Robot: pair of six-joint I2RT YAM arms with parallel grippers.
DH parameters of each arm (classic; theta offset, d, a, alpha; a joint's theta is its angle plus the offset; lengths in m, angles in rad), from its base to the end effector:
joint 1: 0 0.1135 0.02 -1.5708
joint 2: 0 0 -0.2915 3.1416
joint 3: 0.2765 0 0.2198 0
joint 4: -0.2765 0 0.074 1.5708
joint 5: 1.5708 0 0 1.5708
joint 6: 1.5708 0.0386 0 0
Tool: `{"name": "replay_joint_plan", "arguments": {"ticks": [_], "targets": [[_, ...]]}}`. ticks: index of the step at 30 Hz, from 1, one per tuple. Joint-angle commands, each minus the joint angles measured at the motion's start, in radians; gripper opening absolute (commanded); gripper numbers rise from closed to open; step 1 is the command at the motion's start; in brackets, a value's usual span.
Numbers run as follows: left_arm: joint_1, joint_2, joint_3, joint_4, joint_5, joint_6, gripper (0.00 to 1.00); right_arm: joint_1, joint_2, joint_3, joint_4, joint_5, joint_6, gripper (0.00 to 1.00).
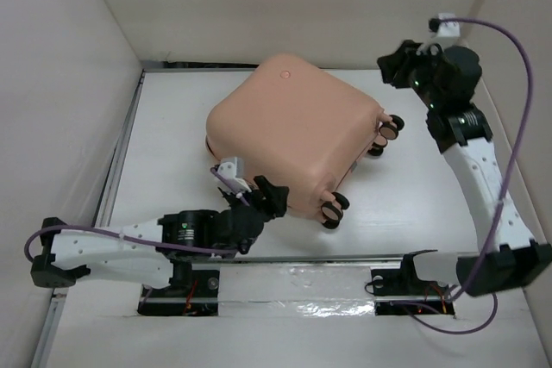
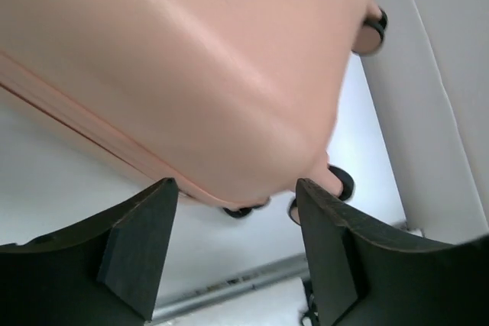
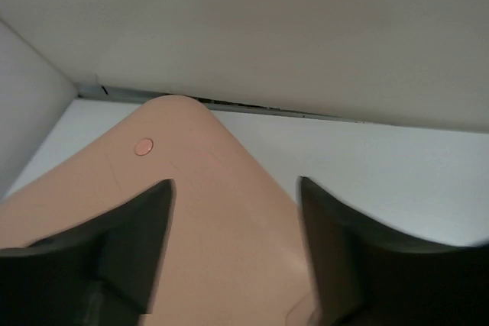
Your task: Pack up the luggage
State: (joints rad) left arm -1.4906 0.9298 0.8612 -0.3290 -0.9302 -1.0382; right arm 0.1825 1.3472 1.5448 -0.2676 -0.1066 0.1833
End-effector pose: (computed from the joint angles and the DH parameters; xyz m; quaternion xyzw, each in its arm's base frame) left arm 0.0429 -0.1473 0.3549 -0.0750 0.7811 -0.3590 0.5054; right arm 0.2579 0.0518 0.4902 -0.0360 0.7304 0.1622 0.6625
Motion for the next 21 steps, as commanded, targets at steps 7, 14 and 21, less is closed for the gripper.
{"name": "replay_joint_plan", "arguments": {"ticks": [7,14,21], "targets": [[0.355,-0.137,-0.025,0.665,-0.050,0.605,0.43,0.015,-0.437,-0.785,0.251,0.073,0.218,0.00],[1.125,0.208,0.266,0.522,0.687,0.400,0.42,0.015,-0.436,-0.971,0.267,0.116,0.242,0.00],[1.495,0.601,0.323,0.464,1.065,0.340,0.45,0.015,-0.274,-0.876,0.347,0.114,0.239,0.03]]}}
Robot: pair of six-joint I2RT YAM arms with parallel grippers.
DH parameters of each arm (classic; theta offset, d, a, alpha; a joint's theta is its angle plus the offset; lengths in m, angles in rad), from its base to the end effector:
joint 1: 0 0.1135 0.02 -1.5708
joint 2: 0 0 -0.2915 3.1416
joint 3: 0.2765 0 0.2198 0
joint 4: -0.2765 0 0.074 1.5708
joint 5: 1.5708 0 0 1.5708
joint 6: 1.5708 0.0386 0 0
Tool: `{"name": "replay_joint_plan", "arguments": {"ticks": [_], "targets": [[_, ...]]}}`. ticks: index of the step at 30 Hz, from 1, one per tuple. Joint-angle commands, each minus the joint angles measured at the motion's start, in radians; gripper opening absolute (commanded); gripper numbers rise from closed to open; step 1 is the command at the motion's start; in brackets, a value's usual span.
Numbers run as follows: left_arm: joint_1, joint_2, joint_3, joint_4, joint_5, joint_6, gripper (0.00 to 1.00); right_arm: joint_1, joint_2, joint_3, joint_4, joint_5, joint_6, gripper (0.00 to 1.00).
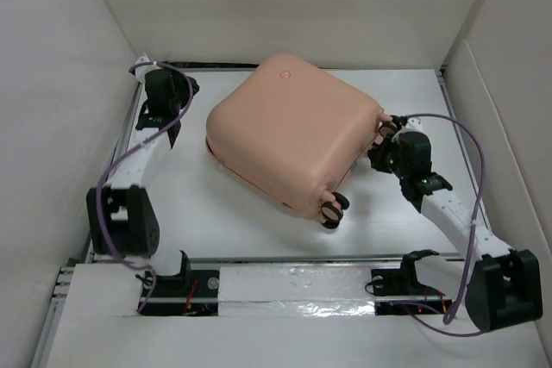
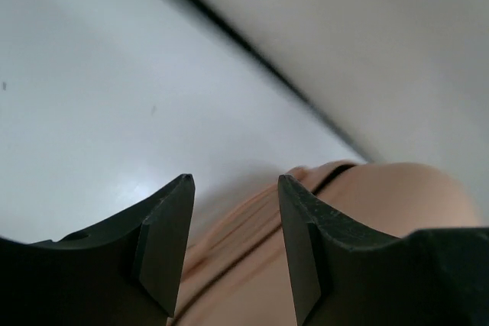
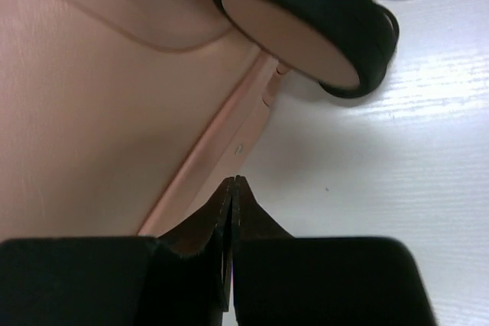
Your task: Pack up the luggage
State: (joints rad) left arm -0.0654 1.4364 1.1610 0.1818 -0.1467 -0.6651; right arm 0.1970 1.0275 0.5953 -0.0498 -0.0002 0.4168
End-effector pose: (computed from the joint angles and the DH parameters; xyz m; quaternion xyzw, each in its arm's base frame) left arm 0.3121 -0.0148 0.3921 -0.2649 0.6899 -0.1892 0.6465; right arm 0.1826 0.0365 0.2767 0.0938 0.8503 0.1565 0.4937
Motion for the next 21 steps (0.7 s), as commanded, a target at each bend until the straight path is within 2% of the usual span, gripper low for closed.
{"name": "replay_joint_plan", "arguments": {"ticks": [1,4,8,13,15,19,21], "targets": [[0.088,0.148,0.005,-0.041,0.335,-0.043,0.45,0.001,0.074,0.089,0.140,0.008,0.005,0.04],[0.098,0.159,-0.114,0.071,0.338,-0.074,0.45,0.001,0.184,0.170,0.128,0.008,-0.001,0.04],[0.098,0.173,-0.184,0.149,0.354,-0.116,0.45,0.021,0.308,0.264,0.169,-0.052,-0.001,0.05],[-0.011,0.190,-0.309,0.235,0.351,-0.139,0.45,0.059,0.485,0.437,0.131,-0.135,-0.036,0.09],[-0.048,0.173,-0.372,0.306,0.342,-0.160,0.44,0.077,0.538,0.561,0.078,-0.144,-0.055,0.09],[-0.149,0.046,-0.603,0.412,0.265,-0.180,0.43,0.099,0.686,0.770,-0.033,-0.213,-0.116,0.10],[-0.224,0.009,-0.664,0.427,0.250,-0.163,0.43,0.099,0.762,0.871,-0.076,-0.259,-0.130,0.11]]}}
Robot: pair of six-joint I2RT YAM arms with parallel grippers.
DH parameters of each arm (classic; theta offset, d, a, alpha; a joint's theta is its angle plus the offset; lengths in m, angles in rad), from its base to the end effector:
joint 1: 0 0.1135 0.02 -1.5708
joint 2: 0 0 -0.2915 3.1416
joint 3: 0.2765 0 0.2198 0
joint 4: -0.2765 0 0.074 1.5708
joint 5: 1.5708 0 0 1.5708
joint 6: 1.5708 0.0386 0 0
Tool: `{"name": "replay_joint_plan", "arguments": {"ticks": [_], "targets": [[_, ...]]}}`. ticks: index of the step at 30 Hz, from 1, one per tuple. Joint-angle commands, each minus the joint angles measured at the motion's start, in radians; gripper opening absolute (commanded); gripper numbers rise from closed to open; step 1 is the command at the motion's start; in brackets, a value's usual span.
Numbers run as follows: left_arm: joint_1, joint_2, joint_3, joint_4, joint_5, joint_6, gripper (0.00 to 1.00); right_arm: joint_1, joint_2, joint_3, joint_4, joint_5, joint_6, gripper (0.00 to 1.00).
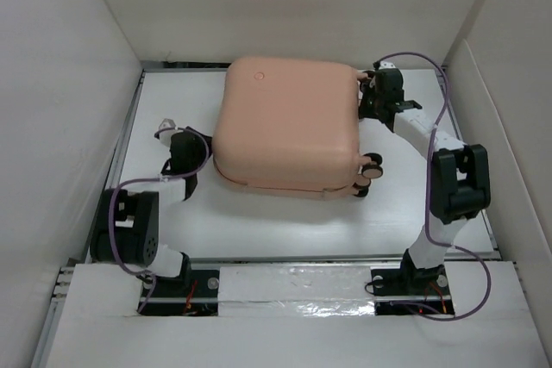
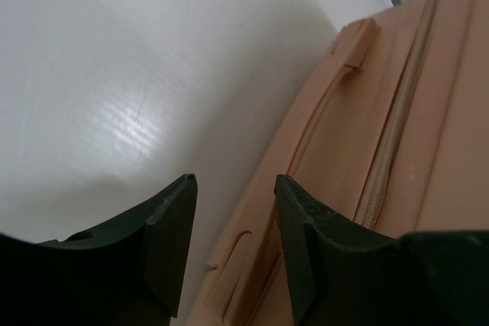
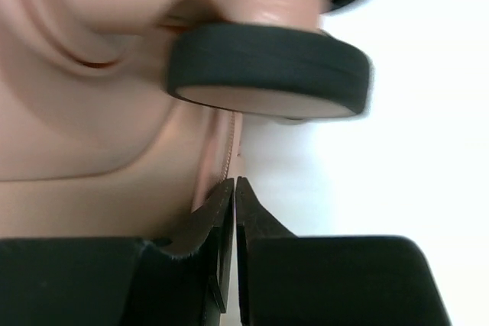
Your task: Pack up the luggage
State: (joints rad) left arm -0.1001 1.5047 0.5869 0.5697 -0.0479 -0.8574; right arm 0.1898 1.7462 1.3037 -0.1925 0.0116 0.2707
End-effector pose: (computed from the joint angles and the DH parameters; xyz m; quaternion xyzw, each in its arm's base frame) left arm 0.2815 -0.0264 0.2345 -0.3154 0.7556 -0.2469 0.5183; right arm 0.3716 0.0709 0.2974 0.0387 0.8917 0.0979 0.4403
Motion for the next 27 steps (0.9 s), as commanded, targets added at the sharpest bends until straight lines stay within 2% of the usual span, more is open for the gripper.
{"name": "replay_joint_plan", "arguments": {"ticks": [1,5,8,9,10,11,14,15,17,18,21,23,25,26,27], "targets": [[-0.235,-0.096,-0.132,0.026,0.125,0.044,0.43,0.106,0.083,0.195,0.036,-0.283,0.003,0.11],[-0.323,-0.219,-0.254,0.010,0.074,0.041,0.43,0.091,0.139,0.333,-0.028,-0.317,-0.024,0.14],[-0.435,-0.339,-0.292,-0.062,-0.016,0.029,0.43,0.077,0.191,0.454,-0.089,-0.409,-0.024,0.21],[-0.469,-0.374,-0.300,-0.082,-0.045,0.023,0.43,0.077,0.209,0.494,-0.117,-0.451,-0.028,0.25],[-0.531,-0.439,-0.308,-0.103,-0.096,0.021,0.43,0.077,0.254,0.599,-0.157,-0.463,-0.054,0.28],[-0.562,-0.467,-0.306,-0.161,-0.119,0.020,0.43,0.077,0.283,0.664,-0.253,-0.466,-0.071,0.29],[-0.665,-0.589,-0.311,-0.250,-0.214,-0.009,0.43,0.108,0.375,0.875,-0.369,-0.452,-0.100,0.38],[-0.685,-0.621,-0.317,-0.260,-0.231,-0.020,0.43,0.108,0.386,0.908,-0.378,-0.458,-0.100,0.47],[-0.711,-0.701,-0.323,-0.281,-0.273,-0.034,0.45,0.117,0.394,0.959,-0.366,-0.467,-0.076,0.59],[-0.711,-0.718,-0.318,-0.293,-0.277,-0.031,0.49,0.117,0.389,0.968,-0.360,-0.469,-0.067,0.68],[-0.711,-0.727,-0.256,-0.359,-0.320,0.009,0.57,0.097,0.368,1.025,-0.355,-0.495,-0.041,0.80],[-0.711,-0.713,-0.207,-0.381,-0.348,0.041,0.57,0.076,0.342,1.037,-0.364,-0.525,-0.042,0.80],[-0.696,-0.699,-0.187,-0.363,-0.337,0.060,0.59,0.076,0.230,0.950,-0.335,-0.539,-0.059,0.79],[-0.685,-0.690,-0.180,-0.346,-0.327,0.075,0.59,0.076,0.172,0.886,-0.262,-0.539,-0.060,0.78],[-0.673,-0.680,-0.174,-0.334,-0.314,0.081,0.59,0.085,0.025,0.803,-0.219,-0.532,-0.061,0.69]]}}
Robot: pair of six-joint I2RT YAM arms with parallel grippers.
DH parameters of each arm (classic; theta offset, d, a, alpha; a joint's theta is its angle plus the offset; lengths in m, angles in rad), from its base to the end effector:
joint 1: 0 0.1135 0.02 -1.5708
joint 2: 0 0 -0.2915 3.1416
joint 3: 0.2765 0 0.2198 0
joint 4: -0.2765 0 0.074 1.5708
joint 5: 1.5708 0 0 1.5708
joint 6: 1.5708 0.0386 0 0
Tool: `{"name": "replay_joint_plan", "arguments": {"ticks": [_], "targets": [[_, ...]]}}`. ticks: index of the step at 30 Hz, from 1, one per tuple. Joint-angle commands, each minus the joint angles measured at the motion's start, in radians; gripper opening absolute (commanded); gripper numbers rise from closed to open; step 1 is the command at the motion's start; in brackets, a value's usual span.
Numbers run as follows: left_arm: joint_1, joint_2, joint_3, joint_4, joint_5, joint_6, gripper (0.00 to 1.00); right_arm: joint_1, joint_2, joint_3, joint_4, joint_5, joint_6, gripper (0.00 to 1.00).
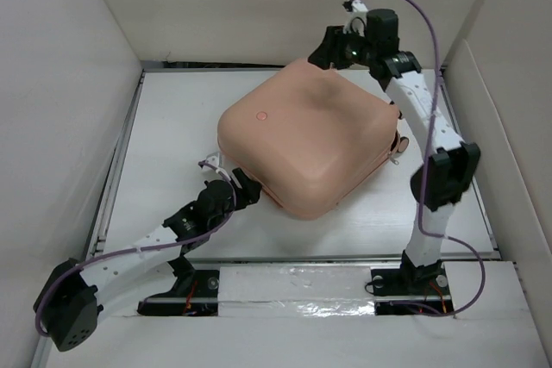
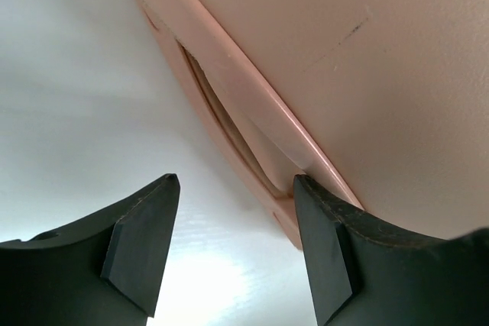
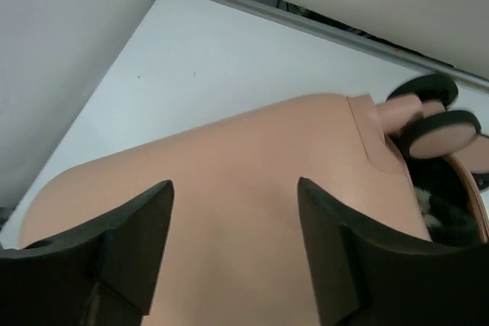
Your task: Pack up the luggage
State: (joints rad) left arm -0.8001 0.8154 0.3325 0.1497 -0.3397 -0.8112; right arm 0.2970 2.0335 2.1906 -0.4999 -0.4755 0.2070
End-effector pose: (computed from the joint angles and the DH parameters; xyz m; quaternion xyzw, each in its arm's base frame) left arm 0.1065 -0.0912 0.2446 -0.1025 0.8023 -0.3170 0.4953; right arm 0.4266 0.1491 0.4303 -0.1713 0.7875 0.3260 0.4943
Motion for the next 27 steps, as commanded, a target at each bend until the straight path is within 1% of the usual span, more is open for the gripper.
{"name": "replay_joint_plan", "arguments": {"ticks": [1,2,3,4,5,6,7,8,9,10,11,12,14,15,16,19,21,22,23,24,25,26,27], "targets": [[0.056,0.031,0.083,0.102,0.002,0.040,0.59,-0.022,-0.347,-0.285,0.140,-0.037,0.006,0.60],[0.070,0.042,0.085,0.128,0.014,0.041,0.59,-0.006,-0.439,-0.401,0.258,-0.019,0.009,0.50],[0.085,0.053,0.085,0.142,0.030,0.049,0.58,0.025,-0.537,-0.522,0.314,0.030,0.011,0.27],[0.105,0.068,0.086,0.154,0.057,0.055,0.58,0.045,-0.737,-0.769,0.370,0.064,0.014,0.16],[0.105,0.073,0.089,0.156,0.057,0.060,0.57,0.066,-0.837,-0.893,0.459,0.099,0.022,0.09],[0.105,0.076,0.091,0.151,0.054,0.073,0.55,0.112,-0.937,-1.011,0.487,0.162,0.034,0.00],[0.105,0.068,0.088,0.146,0.039,0.081,0.52,0.137,-1.034,-1.129,0.545,0.176,0.075,0.00],[0.114,0.059,0.083,0.133,0.031,0.086,0.49,0.160,-1.209,-1.357,0.588,0.185,0.100,0.00],[0.114,0.047,0.076,0.128,0.024,0.093,0.41,0.181,-1.290,-1.453,0.637,0.222,0.123,0.00],[0.124,0.025,0.063,0.119,0.010,0.108,0.37,0.221,-1.365,-1.532,0.635,0.247,0.161,0.00],[0.149,0.016,0.059,0.099,0.008,0.116,0.33,0.240,-1.488,-1.602,0.626,0.271,0.176,0.00],[0.171,0.010,0.053,0.090,0.025,0.121,0.22,0.272,-1.536,-1.706,0.585,0.322,0.201,0.00],[0.206,0.008,0.039,0.093,0.068,0.122,0.13,0.298,-1.619,-1.781,0.548,0.353,0.230,0.00],[0.232,0.010,0.030,0.102,0.094,0.115,0.05,0.312,-1.679,-1.836,0.543,0.374,0.233,0.00],[0.245,0.016,0.011,0.111,0.160,0.106,0.02,0.327,-1.702,-1.854,0.531,0.402,0.248,0.00],[0.271,0.028,-0.009,0.116,0.276,0.099,0.00,0.387,-1.771,-1.917,0.452,0.491,0.272,0.00],[0.271,0.024,-0.016,0.111,0.309,0.121,0.00,0.413,-1.783,-1.954,0.445,0.534,0.302,0.01],[0.253,0.018,-0.029,0.111,0.321,0.124,0.00,0.413,-1.783,-1.965,0.434,0.557,0.310,0.02],[0.240,0.016,-0.030,0.111,0.311,0.127,0.00,0.413,-1.780,-1.965,0.425,0.584,0.330,0.02],[0.228,0.014,-0.029,0.096,0.291,0.126,0.00,0.422,-1.776,-1.958,0.379,0.685,0.342,0.04],[0.228,0.010,-0.018,0.090,0.257,0.126,0.00,0.422,-1.765,-1.945,0.341,0.742,0.365,0.08],[0.228,0.008,-0.010,0.091,0.251,0.122,0.00,0.413,-1.756,-1.924,0.310,0.800,0.424,0.10],[0.228,0.008,-0.004,0.100,0.245,0.122,0.00,0.404,-1.742,-1.919,0.295,0.836,0.439,0.11]]}}
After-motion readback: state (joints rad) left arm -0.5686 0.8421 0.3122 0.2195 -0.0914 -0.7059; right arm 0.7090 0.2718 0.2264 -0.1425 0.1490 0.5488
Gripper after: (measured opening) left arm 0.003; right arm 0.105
